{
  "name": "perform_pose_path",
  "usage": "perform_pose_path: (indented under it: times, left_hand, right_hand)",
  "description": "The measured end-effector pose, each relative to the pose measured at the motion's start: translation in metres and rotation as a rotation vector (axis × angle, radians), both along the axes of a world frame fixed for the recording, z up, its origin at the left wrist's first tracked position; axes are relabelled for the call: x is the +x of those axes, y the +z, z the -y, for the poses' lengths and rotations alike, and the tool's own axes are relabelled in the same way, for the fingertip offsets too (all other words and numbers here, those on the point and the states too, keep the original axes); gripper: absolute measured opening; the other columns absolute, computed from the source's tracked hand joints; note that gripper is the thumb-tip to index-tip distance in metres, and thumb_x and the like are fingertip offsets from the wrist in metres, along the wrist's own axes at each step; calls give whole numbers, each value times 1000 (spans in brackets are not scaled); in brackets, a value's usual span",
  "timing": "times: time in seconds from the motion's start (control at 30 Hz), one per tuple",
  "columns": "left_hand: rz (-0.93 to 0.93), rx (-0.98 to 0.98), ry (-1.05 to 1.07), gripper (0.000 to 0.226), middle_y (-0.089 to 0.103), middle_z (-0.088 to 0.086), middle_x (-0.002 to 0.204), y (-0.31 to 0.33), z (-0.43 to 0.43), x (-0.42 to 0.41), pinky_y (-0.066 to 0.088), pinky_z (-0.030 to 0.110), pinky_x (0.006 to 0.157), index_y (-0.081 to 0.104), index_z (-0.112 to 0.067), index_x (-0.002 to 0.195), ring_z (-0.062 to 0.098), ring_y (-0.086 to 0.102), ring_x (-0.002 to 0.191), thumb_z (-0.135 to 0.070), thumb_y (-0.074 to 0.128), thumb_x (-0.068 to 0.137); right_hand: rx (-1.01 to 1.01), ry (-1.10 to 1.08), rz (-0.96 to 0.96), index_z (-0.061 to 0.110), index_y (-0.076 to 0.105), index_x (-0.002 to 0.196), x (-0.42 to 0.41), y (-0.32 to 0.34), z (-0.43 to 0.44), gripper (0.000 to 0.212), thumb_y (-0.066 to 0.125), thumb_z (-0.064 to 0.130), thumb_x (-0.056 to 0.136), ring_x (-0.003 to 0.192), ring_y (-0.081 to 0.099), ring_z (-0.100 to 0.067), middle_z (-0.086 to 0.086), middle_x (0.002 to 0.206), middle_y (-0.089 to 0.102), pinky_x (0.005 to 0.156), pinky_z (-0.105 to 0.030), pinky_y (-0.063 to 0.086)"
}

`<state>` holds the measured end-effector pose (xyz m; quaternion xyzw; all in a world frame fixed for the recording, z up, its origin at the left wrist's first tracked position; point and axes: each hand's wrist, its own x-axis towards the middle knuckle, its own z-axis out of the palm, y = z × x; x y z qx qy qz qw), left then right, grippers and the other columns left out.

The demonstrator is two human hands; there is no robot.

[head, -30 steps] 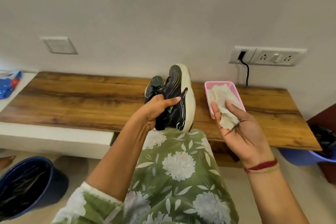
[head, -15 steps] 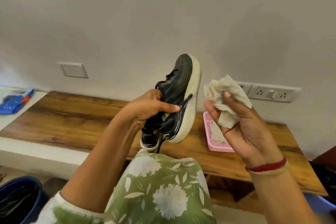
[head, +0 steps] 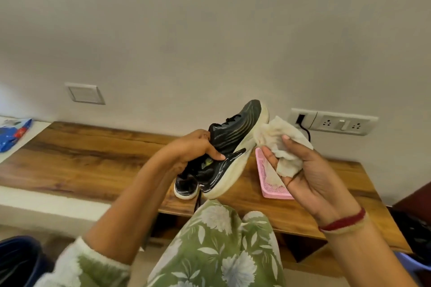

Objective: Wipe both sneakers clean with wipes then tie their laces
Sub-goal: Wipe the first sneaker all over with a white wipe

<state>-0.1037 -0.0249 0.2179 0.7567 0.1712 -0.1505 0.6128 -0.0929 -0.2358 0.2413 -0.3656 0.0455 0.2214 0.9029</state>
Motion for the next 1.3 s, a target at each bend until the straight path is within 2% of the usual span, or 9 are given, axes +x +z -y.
perform_pose_path:
  times: [0.2,0.4,0.53,0.67,0.77,0.93,1.07,1.2,1.3]
  left_hand:
    - [205,-260,124,14,72,11,77,11,16,-12,54,28,59,62,-1,95,21,69,67,-1,63,81]
    - [282,-261,129,39,73,10,80,50,5,-12,54,25,61,70,-4,96,20,69,68,-41,60,89]
    - [325,-235,128,42,72,12,79,69,-12,-16,54,23,58,69,-1,94,21,67,65,-41,57,92]
    - [351,-240,146,42,71,15,82,88,-35,-21,54,25,60,70,-1,95,23,66,65,-40,57,91]
    - [374,-191,114,44,72,15,83,99,-46,-25,54,25,58,69,0,101,22,66,64,-41,56,91]
    - [408,-175,80,38,71,9,73,104,-52,-36,53,23,54,68,-5,91,20,66,59,-40,55,92]
    - [419,-207,82,36,70,9,70,98,-48,-43,51,23,53,69,-5,85,19,65,56,-38,55,94]
    - [422,-185,96,35,70,8,68,92,-39,-45,51,23,53,68,-6,84,18,66,56,-37,55,94]
    - [416,-141,86,38,68,10,71,88,-35,-42,50,25,57,70,-4,84,20,63,57,-39,56,93]
  right_hand:
    - [-76,-72,206,3,60,112,-9,10,-1,24,48,5,92,108,64,-25,-15,114,67,91,-38,51]
    - [-383,-131,787,7,64,112,-11,38,-25,26,47,11,92,107,64,-16,-4,109,71,89,-26,52]
    - [-731,-362,1209,17,64,117,-3,35,-43,25,52,9,96,108,61,-6,10,110,69,89,-20,49]
    - [-959,-467,1492,13,60,124,3,25,-61,34,46,13,93,121,54,-10,3,126,60,102,-26,43]
    - [-1103,-488,1583,9,58,126,0,24,-74,39,43,13,90,124,49,-14,-2,128,58,108,-27,36]
    - [-1213,-444,1599,8,58,128,-21,19,-86,44,42,12,87,127,47,-17,-7,132,57,111,-35,30]
    - [-1303,-329,1780,8,58,127,-34,15,-80,43,44,15,87,129,47,-14,-4,133,56,117,-43,16]
    - [-1273,-314,1608,11,59,126,-30,21,-69,42,43,18,87,125,50,-12,-3,130,58,116,-46,20]
    - [-1288,-178,1801,9,55,130,-44,11,-68,45,44,15,86,130,44,-10,-2,135,54,118,-38,18]
